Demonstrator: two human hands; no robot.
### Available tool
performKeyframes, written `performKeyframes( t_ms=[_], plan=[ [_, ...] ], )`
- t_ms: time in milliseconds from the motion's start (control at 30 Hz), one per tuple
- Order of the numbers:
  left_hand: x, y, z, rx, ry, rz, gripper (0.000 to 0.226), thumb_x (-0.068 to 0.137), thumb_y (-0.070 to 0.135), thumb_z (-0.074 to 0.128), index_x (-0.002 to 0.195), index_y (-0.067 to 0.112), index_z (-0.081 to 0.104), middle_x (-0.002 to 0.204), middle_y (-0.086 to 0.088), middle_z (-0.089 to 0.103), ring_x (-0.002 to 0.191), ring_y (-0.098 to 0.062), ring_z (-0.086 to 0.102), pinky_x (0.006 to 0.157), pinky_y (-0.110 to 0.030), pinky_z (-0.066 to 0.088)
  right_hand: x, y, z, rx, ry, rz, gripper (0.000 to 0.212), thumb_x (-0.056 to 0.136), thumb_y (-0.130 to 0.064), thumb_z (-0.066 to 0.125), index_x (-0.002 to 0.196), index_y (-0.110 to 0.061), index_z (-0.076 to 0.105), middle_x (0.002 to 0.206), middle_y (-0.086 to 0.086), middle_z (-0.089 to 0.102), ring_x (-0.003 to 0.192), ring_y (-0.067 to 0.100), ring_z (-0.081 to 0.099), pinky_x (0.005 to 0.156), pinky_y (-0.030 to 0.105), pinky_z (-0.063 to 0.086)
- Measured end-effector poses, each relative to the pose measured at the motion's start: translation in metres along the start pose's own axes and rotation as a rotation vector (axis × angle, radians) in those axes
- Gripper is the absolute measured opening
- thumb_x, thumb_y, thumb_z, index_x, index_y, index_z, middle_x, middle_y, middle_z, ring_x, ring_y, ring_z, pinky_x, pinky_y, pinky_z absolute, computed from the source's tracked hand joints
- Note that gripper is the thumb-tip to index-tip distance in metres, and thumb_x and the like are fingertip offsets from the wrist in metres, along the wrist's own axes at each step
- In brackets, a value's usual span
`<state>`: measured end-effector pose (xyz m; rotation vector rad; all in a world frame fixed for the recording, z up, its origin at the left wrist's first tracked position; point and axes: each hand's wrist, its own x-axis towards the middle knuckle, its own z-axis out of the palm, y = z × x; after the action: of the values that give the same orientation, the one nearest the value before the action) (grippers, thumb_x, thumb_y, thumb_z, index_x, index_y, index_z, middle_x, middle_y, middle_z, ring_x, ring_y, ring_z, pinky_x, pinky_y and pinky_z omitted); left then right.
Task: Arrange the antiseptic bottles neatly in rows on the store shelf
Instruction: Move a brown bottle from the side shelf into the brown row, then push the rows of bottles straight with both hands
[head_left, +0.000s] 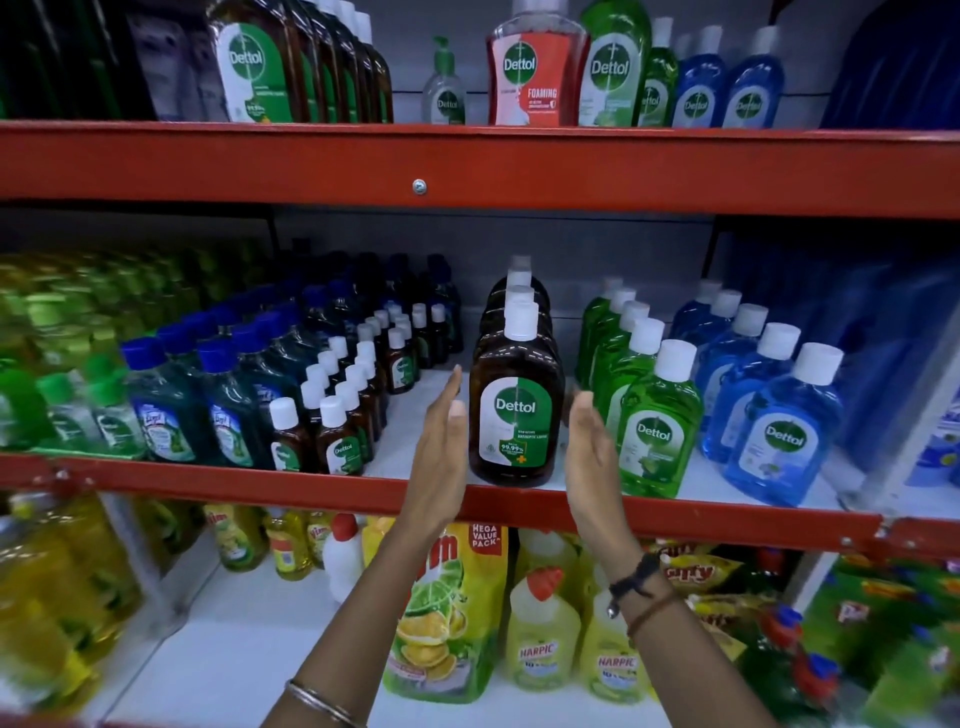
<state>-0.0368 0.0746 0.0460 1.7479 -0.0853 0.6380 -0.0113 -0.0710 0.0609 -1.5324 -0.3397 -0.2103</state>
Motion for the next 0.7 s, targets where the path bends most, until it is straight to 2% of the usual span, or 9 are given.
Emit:
performKeyframes(
  t_ms=[133,200,333,467,533,600,633,700],
  plan=[
    [0.0,0.01,0.005,-0.056,-0.048,-0.048,0.06,0.069,0.095,0.019,0.126,0.074,0.024,0.158,0.012,0.031,0.145,-0.013,0.03,0.119,-0.052,0.028,0.001,0.012,-0.007,0.014,-0.107,0.102,0.091,0.072,-0.082,0.023,0.145,-0.028,0.029,0.155,-0.003,0.031,0.137,0.008,0.03,0.117,0.038,0.025],
    [-0.001,0.012,0.003,-0.045,-0.044,-0.054,0.063,0.064,0.099,0.018,0.123,0.076,0.024,0.157,0.009,0.033,0.144,-0.015,0.032,0.119,-0.052,0.029,0.005,0.012,-0.01,0.045,-0.13,0.123,0.098,0.067,-0.087,0.023,0.145,-0.029,0.029,0.156,-0.001,0.031,0.14,0.015,0.031,0.118,0.048,0.026],
    [-0.004,0.014,0.002,-0.049,-0.054,-0.045,0.059,0.063,0.1,0.018,0.119,0.081,0.025,0.157,0.007,0.034,0.145,-0.016,0.032,0.118,-0.053,0.03,0.007,0.013,-0.014,0.075,-0.163,0.142,0.107,0.058,-0.096,0.025,0.144,-0.032,0.032,0.155,0.0,0.032,0.14,0.017,0.032,0.118,0.05,0.025],
    [-0.007,0.017,0.002,-0.042,-0.037,-0.034,0.061,0.062,0.1,0.019,0.119,0.079,0.026,0.157,0.006,0.035,0.144,-0.016,0.033,0.117,-0.053,0.031,0.006,0.011,-0.014,0.071,-0.171,0.137,0.103,0.061,-0.094,0.024,0.144,-0.033,0.032,0.155,0.0,0.032,0.14,0.017,0.033,0.118,0.051,0.025],
    [-0.007,0.016,0.002,-0.03,-0.014,-0.023,0.06,0.066,0.098,0.019,0.121,0.076,0.028,0.156,0.005,0.037,0.143,-0.017,0.035,0.117,-0.052,0.032,0.005,0.009,-0.014,0.059,-0.169,0.127,0.1,0.065,-0.089,0.023,0.145,-0.03,0.031,0.156,0.002,0.031,0.14,0.017,0.033,0.118,0.05,0.025],
    [-0.009,0.013,0.008,-0.011,0.05,-0.006,0.052,0.079,0.088,0.02,0.126,0.068,0.03,0.153,0.007,0.04,0.141,-0.014,0.037,0.116,-0.049,0.034,-0.001,0.008,-0.016,0.017,-0.149,0.064,0.097,0.068,-0.088,0.023,0.144,-0.028,0.032,0.155,0.0,0.033,0.14,0.014,0.033,0.118,0.041,0.027],
    [-0.012,0.011,0.012,-0.004,0.112,0.023,0.045,0.087,0.077,0.022,0.129,0.063,0.033,0.15,0.011,0.042,0.14,-0.009,0.038,0.116,-0.044,0.035,-0.006,0.008,-0.018,0.0,-0.13,-0.006,0.093,0.071,-0.087,0.024,0.143,-0.029,0.034,0.153,-0.002,0.036,0.139,0.01,0.035,0.116,0.031,0.029],
    [-0.02,0.011,0.026,0.029,0.266,0.158,0.041,0.096,0.058,0.027,0.134,0.049,0.04,0.143,0.016,0.043,0.135,0.003,0.037,0.113,-0.025,0.034,-0.019,0.007,-0.028,0.015,-0.057,-0.188,0.07,0.083,-0.074,0.03,0.139,-0.032,0.039,0.148,-0.006,0.044,0.135,0.005,0.041,0.108,0.014,0.033]
  ],
)
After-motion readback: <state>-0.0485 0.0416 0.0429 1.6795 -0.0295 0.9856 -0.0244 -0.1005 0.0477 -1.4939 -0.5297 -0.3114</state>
